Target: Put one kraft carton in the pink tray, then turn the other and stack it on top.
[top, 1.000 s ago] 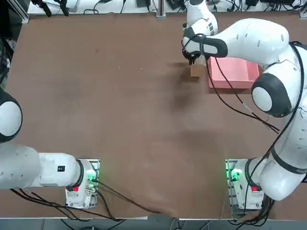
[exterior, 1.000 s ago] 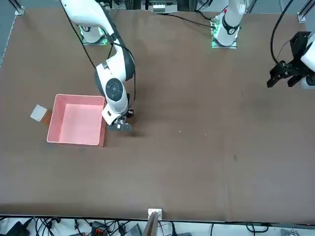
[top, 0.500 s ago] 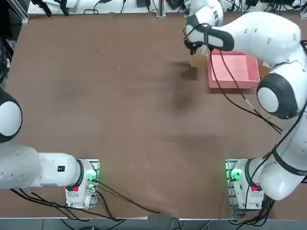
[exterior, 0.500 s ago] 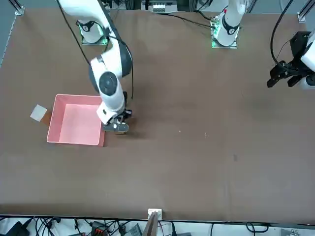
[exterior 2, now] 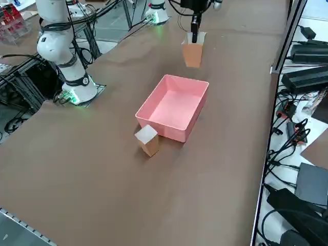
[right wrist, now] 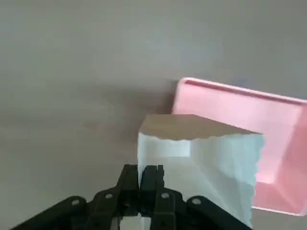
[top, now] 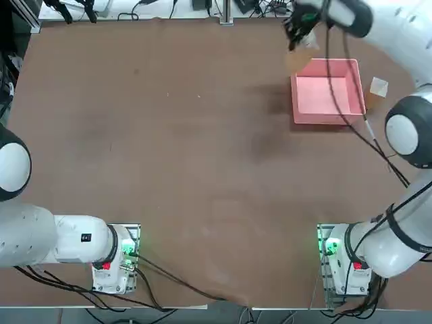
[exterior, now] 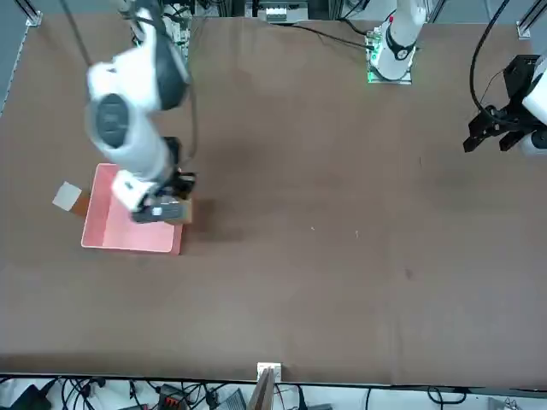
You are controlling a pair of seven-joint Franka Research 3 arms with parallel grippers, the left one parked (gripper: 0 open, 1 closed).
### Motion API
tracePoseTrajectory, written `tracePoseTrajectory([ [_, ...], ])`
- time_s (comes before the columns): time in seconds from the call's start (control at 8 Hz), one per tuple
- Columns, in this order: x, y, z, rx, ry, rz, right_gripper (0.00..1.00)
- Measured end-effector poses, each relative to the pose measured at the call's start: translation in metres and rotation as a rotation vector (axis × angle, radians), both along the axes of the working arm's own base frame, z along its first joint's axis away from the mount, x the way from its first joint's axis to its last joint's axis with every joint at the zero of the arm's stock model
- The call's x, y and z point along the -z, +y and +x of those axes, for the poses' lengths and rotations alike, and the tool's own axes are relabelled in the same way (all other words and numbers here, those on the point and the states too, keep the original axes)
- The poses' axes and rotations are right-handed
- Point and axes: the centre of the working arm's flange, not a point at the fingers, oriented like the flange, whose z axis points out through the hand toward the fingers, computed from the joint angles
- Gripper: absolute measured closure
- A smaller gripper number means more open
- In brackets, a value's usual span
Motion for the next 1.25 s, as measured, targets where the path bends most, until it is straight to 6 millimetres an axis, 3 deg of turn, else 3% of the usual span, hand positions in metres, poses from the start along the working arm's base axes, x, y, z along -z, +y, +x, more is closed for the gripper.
tracePoseTrajectory([
  [0.25,-0.014,-0.073,0.006,-0.012,0.033,0.012,0.98],
  [0.5,0.004,-0.118,0.000,-0.008,0.072,0.019,0.98],
  [0.75,0.043,-0.137,-0.010,0.012,0.075,0.022,0.98],
  [1.0,0.086,-0.149,-0.023,-0.102,0.069,0.038,0.98],
  [1.25,0.100,-0.152,-0.038,-0.275,0.072,0.063,0.98],
])
